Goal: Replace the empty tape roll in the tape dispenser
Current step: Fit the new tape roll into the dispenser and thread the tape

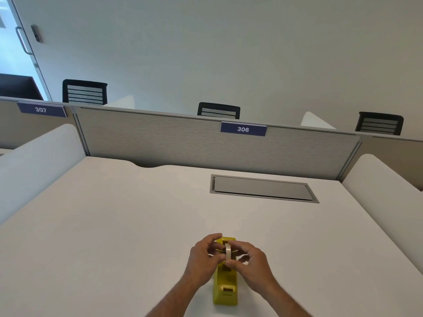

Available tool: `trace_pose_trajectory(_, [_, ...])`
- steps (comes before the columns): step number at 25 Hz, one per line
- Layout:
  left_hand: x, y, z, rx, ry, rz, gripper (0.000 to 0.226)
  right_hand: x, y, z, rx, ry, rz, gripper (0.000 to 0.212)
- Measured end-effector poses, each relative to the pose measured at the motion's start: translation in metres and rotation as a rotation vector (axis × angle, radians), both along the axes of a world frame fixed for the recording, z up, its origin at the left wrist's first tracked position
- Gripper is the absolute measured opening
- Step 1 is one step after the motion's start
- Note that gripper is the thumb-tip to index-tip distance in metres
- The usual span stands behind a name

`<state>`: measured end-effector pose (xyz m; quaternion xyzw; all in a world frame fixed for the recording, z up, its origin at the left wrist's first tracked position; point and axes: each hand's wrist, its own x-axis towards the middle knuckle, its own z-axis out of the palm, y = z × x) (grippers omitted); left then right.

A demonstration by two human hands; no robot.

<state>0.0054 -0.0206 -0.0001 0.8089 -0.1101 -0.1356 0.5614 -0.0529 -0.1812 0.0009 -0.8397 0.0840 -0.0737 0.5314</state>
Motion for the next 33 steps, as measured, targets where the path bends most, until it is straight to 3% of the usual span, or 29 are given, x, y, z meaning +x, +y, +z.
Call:
trace_pose_trajectory(11, [0.003, -0.007, 0.003, 0.078, -0.006, 0.008, 0.055, 0.010, -0.006, 0.001, -0.168, 0.007, 0.040, 0.057])
trace_pose_trajectory(33, [0.001, -0.005, 0.003, 0.183, -0.095, -0.019, 0.055, 0.013, -0.005, -0.009, -0.306, -0.016, 0.068, 0.048])
